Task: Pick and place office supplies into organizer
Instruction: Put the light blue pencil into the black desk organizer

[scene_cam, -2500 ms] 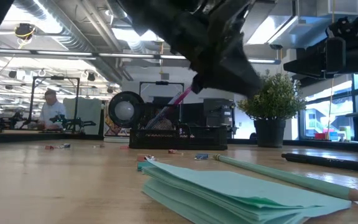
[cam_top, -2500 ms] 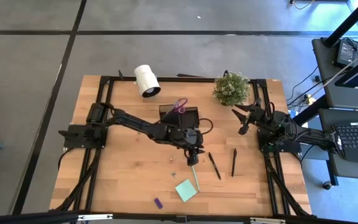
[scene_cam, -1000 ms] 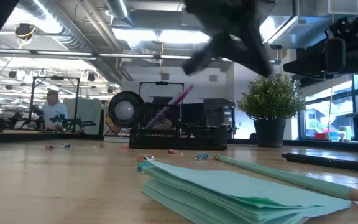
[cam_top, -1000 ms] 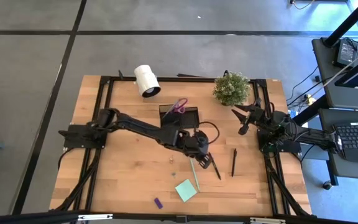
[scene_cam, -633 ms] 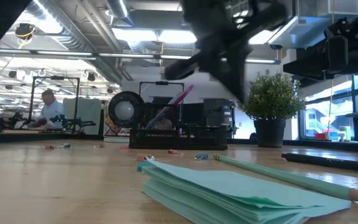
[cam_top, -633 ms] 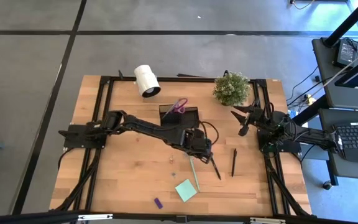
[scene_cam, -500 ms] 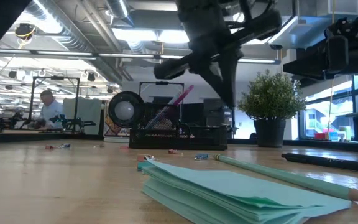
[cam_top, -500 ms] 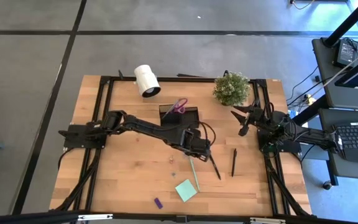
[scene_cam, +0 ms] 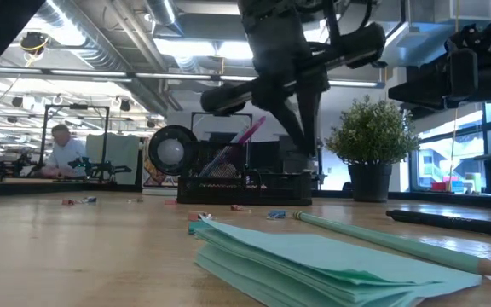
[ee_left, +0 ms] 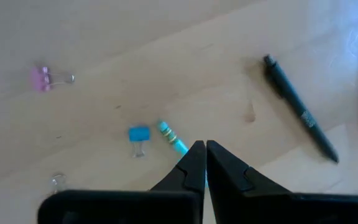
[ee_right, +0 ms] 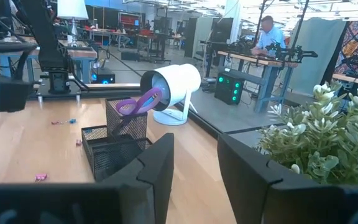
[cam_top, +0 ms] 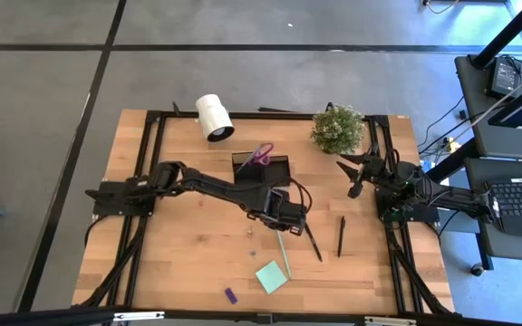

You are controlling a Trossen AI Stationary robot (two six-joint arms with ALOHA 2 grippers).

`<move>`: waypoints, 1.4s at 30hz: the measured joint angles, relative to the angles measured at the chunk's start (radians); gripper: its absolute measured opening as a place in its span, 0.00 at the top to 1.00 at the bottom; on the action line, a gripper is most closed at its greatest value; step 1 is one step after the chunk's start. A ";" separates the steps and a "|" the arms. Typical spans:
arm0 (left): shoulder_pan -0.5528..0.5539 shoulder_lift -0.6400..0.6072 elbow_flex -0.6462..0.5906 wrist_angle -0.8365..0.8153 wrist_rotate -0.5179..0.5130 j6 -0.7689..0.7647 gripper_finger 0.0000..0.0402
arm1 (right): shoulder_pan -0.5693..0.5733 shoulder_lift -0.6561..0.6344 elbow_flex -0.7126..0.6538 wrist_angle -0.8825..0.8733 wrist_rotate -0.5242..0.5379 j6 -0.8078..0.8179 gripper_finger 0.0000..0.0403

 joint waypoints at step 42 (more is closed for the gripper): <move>-0.014 0.050 0.001 0.039 -0.002 0.039 0.62 | 0.000 0.000 0.000 0.000 0.000 -0.004 0.68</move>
